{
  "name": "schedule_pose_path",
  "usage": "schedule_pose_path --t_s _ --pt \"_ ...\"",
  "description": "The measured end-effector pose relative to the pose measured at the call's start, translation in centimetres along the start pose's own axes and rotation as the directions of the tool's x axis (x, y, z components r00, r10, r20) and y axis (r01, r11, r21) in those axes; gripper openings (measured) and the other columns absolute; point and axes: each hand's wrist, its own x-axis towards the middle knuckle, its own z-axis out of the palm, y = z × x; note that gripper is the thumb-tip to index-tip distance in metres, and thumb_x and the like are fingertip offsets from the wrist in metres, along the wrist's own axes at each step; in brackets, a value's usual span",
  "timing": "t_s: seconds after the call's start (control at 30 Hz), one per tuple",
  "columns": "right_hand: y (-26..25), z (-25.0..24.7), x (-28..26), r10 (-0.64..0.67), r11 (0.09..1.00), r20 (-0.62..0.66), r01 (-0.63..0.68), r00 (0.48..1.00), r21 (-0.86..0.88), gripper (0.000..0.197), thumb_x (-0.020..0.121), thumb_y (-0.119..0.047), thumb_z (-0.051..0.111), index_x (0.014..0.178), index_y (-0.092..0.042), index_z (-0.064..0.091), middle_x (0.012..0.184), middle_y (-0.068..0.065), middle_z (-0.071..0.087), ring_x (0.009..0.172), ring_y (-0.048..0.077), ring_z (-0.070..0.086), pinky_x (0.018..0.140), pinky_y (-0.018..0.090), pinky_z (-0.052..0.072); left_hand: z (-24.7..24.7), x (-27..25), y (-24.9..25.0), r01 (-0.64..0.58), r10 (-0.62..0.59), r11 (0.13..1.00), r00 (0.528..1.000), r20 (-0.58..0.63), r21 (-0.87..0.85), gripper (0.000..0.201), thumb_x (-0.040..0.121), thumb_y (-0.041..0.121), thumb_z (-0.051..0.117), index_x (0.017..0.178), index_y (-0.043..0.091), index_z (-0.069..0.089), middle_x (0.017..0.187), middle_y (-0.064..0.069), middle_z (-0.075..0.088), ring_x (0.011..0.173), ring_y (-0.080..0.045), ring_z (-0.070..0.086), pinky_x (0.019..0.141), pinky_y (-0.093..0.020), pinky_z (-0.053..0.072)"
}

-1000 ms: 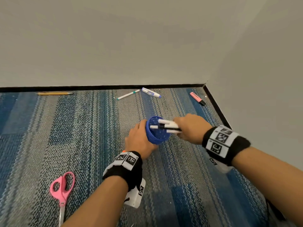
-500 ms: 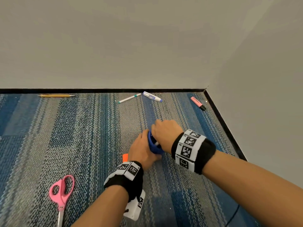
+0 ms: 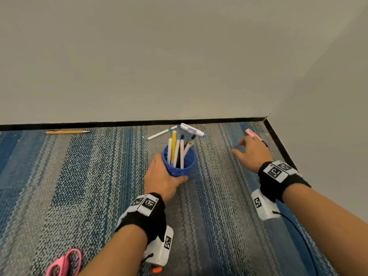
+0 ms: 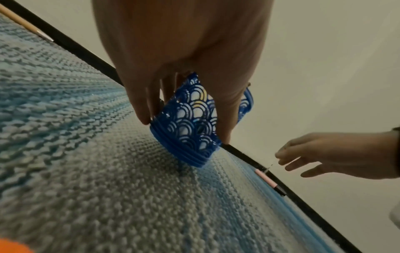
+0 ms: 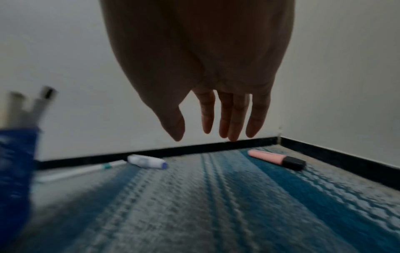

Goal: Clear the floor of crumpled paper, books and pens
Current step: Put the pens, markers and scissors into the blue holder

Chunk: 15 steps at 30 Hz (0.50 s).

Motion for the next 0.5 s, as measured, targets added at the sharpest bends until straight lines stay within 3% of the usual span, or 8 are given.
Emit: schedule_pose_path --t_s 0.13,0.3,0.37,0.43,0.5 --pt "3.5 2.5 4.5 0.132 0.98 0.05 -0.123 0.99 -0.155 0.067 0.086 -0.036 0.064 0.138 -0.005 0.036 0.137 0.022 0.041 0.123 0.038 0.046 0.101 0.048 0.043 0.7 1.1 -0.7 0.01 -0.021 0.997 0.988 0.154 0.076 0.076 0.058 0.037 0.089 0.119 0.032 0.045 0.113 0.008 0.062 0.098 -0.019 0.061 0.08 -0.035 0.048" --pt "6.6 4.2 9.2 0.248 0.968 0.09 -0.242 0.965 -0.072 0.076 0.086 -0.018 0.059 0.15 -0.018 0.017 0.149 0.021 0.029 0.135 0.04 0.032 0.112 0.048 0.03 0.8 0.7 -1.1 -0.016 -0.001 0.989 0.993 0.115 0.15 0.081 0.058 0.046 0.086 0.125 0.042 0.039 0.121 0.016 0.059 0.105 -0.014 0.06 0.085 -0.038 0.05" --pt "6.9 5.2 10.2 0.275 0.961 0.043 -0.274 0.96 -0.045 0.072 0.088 -0.019 0.057 0.149 -0.014 0.019 0.147 0.024 0.03 0.133 0.044 0.032 0.111 0.051 0.03 0.7 1.0 -0.7 -0.001 -0.022 0.985 0.991 0.129 0.174 0.079 0.059 0.047 0.084 0.123 0.042 0.04 0.119 0.017 0.06 0.105 -0.013 0.06 0.084 -0.036 0.05" --pt "6.6 5.8 10.5 0.268 0.957 -0.035 -0.27 0.963 -0.105 0.059 0.091 -0.024 0.055 0.142 -0.007 0.032 0.14 0.028 0.035 0.129 0.046 0.034 0.106 0.055 0.034 0.6 1.7 -0.3 0.017 -0.047 0.979 0.989 0.143 0.203 0.077 0.058 0.048 0.084 0.122 0.04 0.042 0.115 0.016 0.062 0.102 -0.014 0.061 0.082 -0.034 0.049" --pt "5.9 5.8 10.3 0.241 0.95 -0.028 -0.242 0.97 -0.2 0.044 0.095 -0.029 0.05 0.131 -0.004 0.046 0.132 0.028 0.041 0.123 0.046 0.038 0.1 0.055 0.039 0.6 2.3 0.2 0.024 -0.062 0.971 0.987 0.15 0.238 0.076 0.057 0.049 0.084 0.12 0.037 0.043 0.113 0.014 0.062 0.101 -0.016 0.061 0.081 -0.034 0.049"
